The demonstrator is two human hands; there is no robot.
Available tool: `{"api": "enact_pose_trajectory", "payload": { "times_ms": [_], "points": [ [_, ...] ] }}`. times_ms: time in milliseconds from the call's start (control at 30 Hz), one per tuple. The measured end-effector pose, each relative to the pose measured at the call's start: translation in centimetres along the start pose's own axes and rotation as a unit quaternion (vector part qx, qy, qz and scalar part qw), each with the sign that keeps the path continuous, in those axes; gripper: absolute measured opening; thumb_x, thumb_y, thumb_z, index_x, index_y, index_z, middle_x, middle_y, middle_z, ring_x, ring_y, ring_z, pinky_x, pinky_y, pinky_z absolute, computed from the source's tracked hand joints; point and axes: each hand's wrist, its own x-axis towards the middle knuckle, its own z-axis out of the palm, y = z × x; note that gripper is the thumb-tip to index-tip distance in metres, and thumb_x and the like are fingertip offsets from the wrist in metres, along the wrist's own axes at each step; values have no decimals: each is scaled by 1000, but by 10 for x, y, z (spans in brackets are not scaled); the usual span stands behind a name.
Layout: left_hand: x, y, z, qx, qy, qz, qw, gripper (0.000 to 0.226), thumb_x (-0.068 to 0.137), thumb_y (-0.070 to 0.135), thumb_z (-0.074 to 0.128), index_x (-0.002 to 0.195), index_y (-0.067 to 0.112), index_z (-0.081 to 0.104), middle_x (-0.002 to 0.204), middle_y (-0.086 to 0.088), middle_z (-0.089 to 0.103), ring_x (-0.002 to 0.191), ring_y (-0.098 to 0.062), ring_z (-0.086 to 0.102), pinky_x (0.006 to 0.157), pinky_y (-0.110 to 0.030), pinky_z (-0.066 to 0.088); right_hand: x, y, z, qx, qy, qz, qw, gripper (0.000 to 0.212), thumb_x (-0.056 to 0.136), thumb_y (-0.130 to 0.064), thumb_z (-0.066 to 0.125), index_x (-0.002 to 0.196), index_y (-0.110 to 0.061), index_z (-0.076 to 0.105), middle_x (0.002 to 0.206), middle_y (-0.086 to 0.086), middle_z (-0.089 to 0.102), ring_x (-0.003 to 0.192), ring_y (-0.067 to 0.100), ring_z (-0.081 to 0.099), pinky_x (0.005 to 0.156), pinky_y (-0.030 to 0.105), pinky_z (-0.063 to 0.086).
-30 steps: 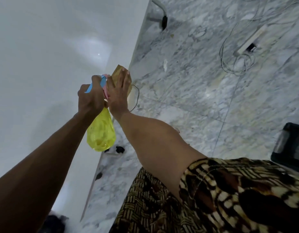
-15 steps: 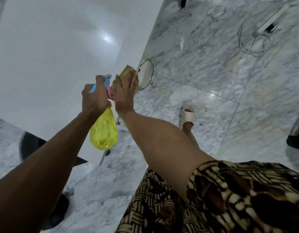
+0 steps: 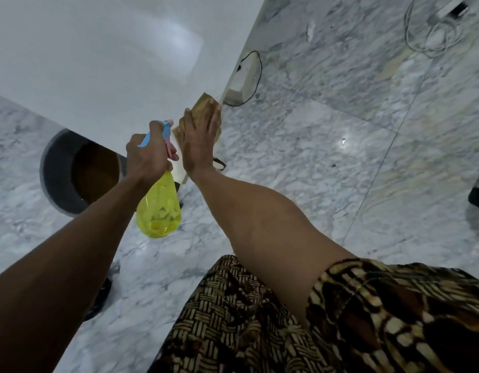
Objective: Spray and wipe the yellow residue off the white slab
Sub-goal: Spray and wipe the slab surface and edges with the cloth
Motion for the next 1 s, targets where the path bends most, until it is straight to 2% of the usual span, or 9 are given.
{"api": "enact_pose_trajectory", "payload": {
  "times_ms": [100,233,433,500,600,767,900,967,1000],
  "points": [
    [-20,-22,-10,-35,21,-2,999,41,109,36,33,117,28,71,78,-18,68,78,-31,69,55,-30,54,-38,-9,9,-1,-22,-14,1000,48,102,-37,45,143,-13,51,159,33,16,148,52,5,120,56,12],
    [-52,-52,-18,-65,60,-32,996,38,107,42,42,88,30,73,68,-8,65,59,-18,62,54,-28,49,-78,-21,22,5,-43,-13,999,51,98,-37,54,142,-13,52,158,34,18,148,53,8,121,55,11],
    [-103,-85,-36,-64,83,-27,994,54,97,50,39,111,12,73,101,-26,72,85,-32,61,82,-51,56,-151,-30,44,57,-46,-57,996,55,92,-30,69,134,2,55,150,40,27,146,56,4,121,60,1],
    [-111,-94,-45,-61,95,-26,993,42,103,48,38,105,17,66,103,-28,72,82,-32,67,70,-38,57,-169,-31,34,90,-82,-61,991,51,97,-26,62,137,2,52,151,39,25,146,51,2,122,59,1],
    [-122,-101,-59,-67,118,-39,990,35,114,35,37,95,16,59,80,-13,60,58,-9,65,44,-11,41,-177,-39,9,142,-138,-51,979,36,98,-22,55,124,2,60,139,37,37,137,43,21,116,63,19],
    [-126,-112,-95,-120,128,-40,984,48,111,36,42,78,14,69,68,-5,58,80,-26,58,51,-16,41,-187,-76,-29,239,-310,20,920,51,100,-37,49,139,-5,52,137,23,54,123,38,52,103,42,40],
    [-113,-112,-137,-163,118,-49,978,56,110,41,43,63,15,61,53,-2,62,56,-17,61,61,-30,47,-171,-101,-13,377,-273,217,858,83,86,-61,54,150,-12,35,140,11,55,127,29,54,109,47,43],
    [-104,-115,-159,-164,118,-36,979,60,111,39,43,60,11,61,40,4,58,37,-4,54,48,-19,45,-156,-118,-11,420,-286,323,798,91,75,-69,62,137,-6,45,120,10,64,109,30,66,90,51,57],
    [-98,-120,-171,-163,113,-29,980,63,111,39,42,60,7,62,42,3,59,35,-4,52,43,-16,42,-151,-128,-15,457,-298,330,771,73,82,-67,61,119,-3,59,97,9,69,89,27,72,74,44,62]
  ]
}}
